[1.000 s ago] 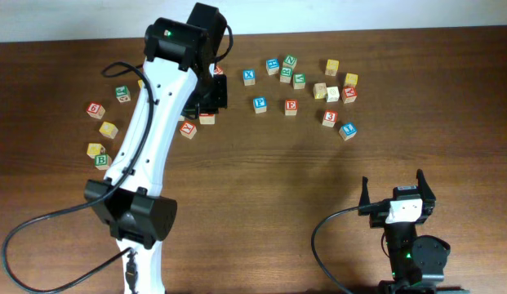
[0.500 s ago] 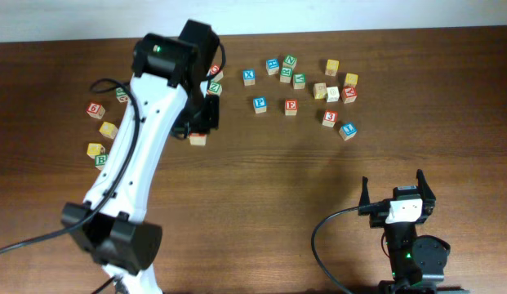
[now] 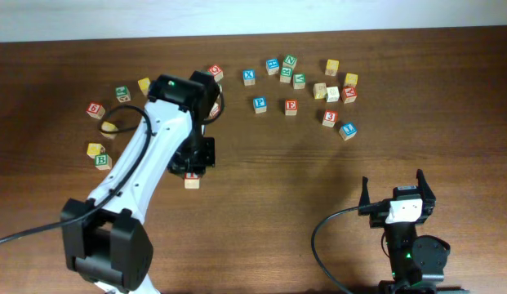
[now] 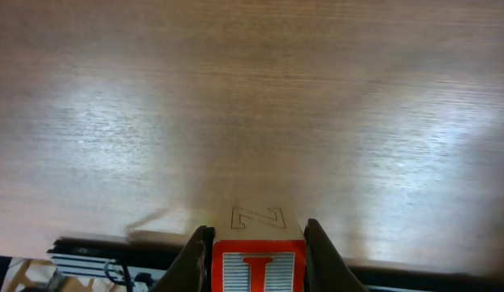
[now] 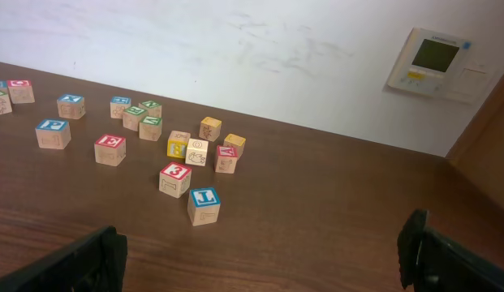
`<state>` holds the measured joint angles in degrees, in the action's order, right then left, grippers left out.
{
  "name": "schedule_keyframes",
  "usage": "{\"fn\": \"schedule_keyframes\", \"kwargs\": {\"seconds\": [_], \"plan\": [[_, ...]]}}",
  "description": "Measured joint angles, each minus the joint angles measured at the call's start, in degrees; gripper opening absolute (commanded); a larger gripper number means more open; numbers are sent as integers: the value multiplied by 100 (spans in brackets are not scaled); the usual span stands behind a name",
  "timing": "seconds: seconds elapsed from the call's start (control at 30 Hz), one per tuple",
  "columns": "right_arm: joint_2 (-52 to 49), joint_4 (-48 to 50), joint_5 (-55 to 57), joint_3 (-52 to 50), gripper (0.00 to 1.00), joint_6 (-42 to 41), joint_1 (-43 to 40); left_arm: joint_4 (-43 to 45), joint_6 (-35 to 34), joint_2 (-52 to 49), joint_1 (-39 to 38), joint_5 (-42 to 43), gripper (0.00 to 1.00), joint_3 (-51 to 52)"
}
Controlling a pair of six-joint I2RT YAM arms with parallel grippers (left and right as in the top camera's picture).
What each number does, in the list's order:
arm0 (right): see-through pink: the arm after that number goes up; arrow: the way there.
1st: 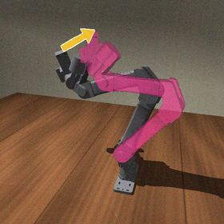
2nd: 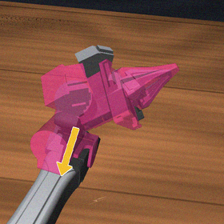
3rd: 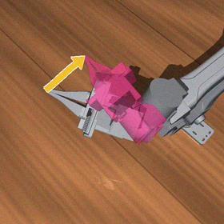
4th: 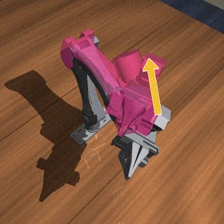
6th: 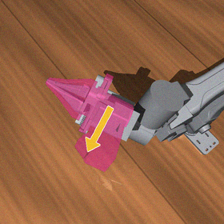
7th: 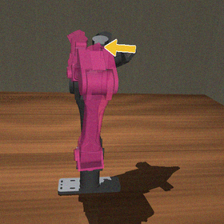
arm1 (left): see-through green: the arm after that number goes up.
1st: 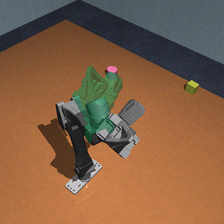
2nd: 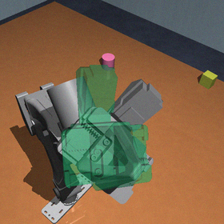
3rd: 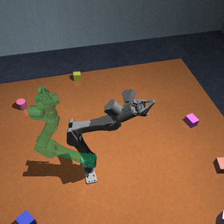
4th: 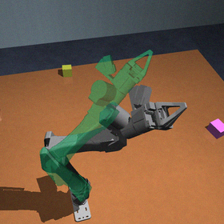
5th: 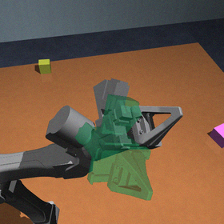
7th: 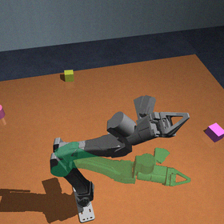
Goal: Spell out ICRA
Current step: 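Lift the I block with the left gripper and carry it toward the front, then lower the held I block toward the open table in front of the cluster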
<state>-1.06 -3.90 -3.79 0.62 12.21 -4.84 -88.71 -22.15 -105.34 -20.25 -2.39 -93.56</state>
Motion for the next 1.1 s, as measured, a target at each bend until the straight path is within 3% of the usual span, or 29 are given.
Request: {"fn": "schedule_keyframes", "kwargs": {"seconds": [0.4, 1.1], "plan": [[0, 0, 0, 0, 98, -2, 0, 1368, -289, 57, 0, -203, 14, 1432], [0, 0, 0, 0, 99, -2, 0, 2463, -494, 68, 101, -732, 24, 2190]]}}
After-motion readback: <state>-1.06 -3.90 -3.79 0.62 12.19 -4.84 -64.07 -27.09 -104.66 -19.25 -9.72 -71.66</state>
